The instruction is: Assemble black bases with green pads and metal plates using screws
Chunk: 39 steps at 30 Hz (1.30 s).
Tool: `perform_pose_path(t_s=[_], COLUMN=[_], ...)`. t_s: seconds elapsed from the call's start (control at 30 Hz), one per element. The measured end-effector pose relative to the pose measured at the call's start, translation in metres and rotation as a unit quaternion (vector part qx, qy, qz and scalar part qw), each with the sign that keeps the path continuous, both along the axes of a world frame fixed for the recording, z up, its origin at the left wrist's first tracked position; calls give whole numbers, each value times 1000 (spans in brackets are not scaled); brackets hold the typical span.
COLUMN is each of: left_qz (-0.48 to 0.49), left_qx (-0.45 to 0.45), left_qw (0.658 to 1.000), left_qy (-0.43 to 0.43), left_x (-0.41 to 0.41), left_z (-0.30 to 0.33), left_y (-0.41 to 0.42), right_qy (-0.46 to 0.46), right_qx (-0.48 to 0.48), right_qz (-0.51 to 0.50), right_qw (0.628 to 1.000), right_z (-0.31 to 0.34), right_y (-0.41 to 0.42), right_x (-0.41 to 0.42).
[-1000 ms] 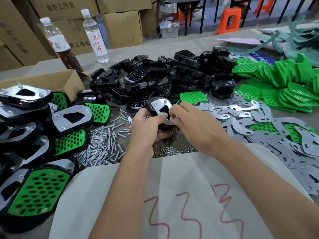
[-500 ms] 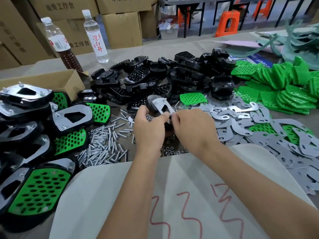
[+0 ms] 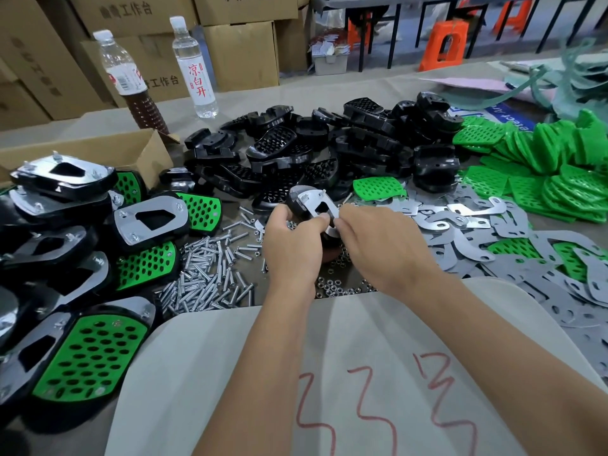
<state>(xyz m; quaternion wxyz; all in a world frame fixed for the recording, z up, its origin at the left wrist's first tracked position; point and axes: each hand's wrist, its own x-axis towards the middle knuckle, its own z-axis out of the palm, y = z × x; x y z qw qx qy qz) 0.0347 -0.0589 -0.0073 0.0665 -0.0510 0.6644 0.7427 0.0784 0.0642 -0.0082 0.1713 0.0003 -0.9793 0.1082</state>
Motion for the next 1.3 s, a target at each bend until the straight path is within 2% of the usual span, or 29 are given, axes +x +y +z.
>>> perform_pose_path(t_s=[0.2,0.33,0.47,0.6,0.73,0.9,1.07,1.2,1.3], left_qz=[3,6,-3,4,6,20,56,72,113], left_qx=[19,2,23,-12,-35,-57,-94,-76,-97], left_qw=[1000,1000,999,1000,999,998,993,994,985], left_qy=[-19,-16,-26,-13,-2,7,49,39,83], left_x=[-4,-3,-2,0,3,3,9,10,9], left_z=[-3,-2,-1,2,4,0,1,2,5], left_y=[-1,-1,-1,0,2,5,10,9,4], right_qy=[-33,-24,-11,3,3,-9,-10,19,17], right_qx=[-24,3,-29,17,35,74,34,11,-60], right_qz=[58,30,34,55,25,-67,-124,-99,-118], right_qw=[997,999,999,998,999,995,992,995,991], right_z=[4,-1,-4,-2,-1,-3,-5,0,5], right_y=[2,2,5,4,-1,-10,-16,-18,-24], right_x=[5,2,2,2,1,-2,-5,-4,-14])
